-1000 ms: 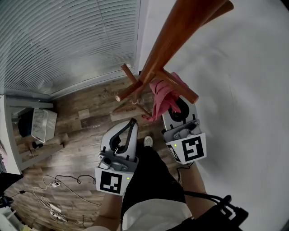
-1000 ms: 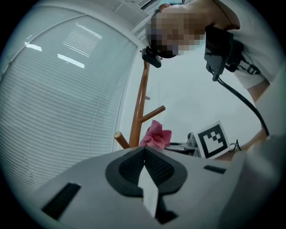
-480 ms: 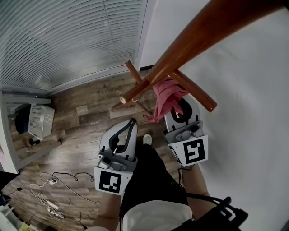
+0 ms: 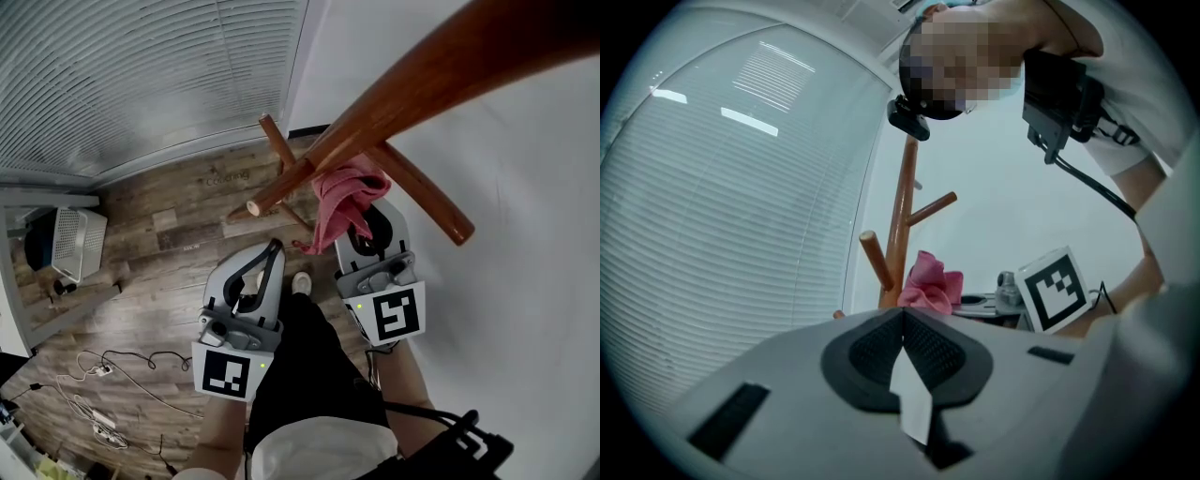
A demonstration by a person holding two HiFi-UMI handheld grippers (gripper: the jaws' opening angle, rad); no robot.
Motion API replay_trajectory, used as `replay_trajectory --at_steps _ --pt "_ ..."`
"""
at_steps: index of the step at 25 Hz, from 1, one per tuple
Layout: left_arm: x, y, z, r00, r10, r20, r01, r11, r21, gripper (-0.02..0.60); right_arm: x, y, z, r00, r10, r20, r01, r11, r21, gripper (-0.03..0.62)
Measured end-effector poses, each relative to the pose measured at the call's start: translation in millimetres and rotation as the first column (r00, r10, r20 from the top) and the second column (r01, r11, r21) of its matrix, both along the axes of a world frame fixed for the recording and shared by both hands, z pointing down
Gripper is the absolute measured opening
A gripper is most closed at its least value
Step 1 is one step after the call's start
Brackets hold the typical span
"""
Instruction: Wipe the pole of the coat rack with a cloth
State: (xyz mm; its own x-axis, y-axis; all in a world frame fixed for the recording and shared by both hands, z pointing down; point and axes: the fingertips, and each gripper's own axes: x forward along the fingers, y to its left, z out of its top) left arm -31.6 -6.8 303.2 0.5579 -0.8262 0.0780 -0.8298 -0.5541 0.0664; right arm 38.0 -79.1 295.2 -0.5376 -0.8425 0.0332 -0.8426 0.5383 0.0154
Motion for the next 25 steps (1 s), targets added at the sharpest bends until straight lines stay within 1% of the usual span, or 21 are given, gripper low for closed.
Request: replay_trajectory --at_steps 3,8,12,18,25 --pt "0.4 2.2 3.6 1.000 0.005 0.020 -0.004 1.000 -0.001 0.014 -2.2 2.9 5.7 1.000 -0.002 0.012 0.002 1.000 -0.011 0.086" --pt "1.8 4.8 6.7 0.999 0.006 0.043 -0.007 1.000 0.013 0.014 -2.6 9.0 19.8 1.000 -0.020 0.001 0.020 0.999 -0.028 0.086" --pt "-5.2 1.6 5.0 0.999 -0.019 0.038 0.019 1.000 0.013 0.014 -8.9 7.3 27.3 0.999 -0.033 0.013 0.034 0.998 -0.044 0.086" --pt "-4.5 5.8 8.1 0.999 -0.025 0.040 0.025 1.000 0.001 0.014 -11.2 9.6 41.1 0.999 -0.042 0.003 0.042 0.997 -0.063 0.086" --pt "-6.3 5.4 9.6 0.998 -0.029 0.052 0.029 1.000 0.007 0.014 -13.7 9.3 61.8 0.999 -0.046 -0.012 0.045 0.996 -0.084 0.086"
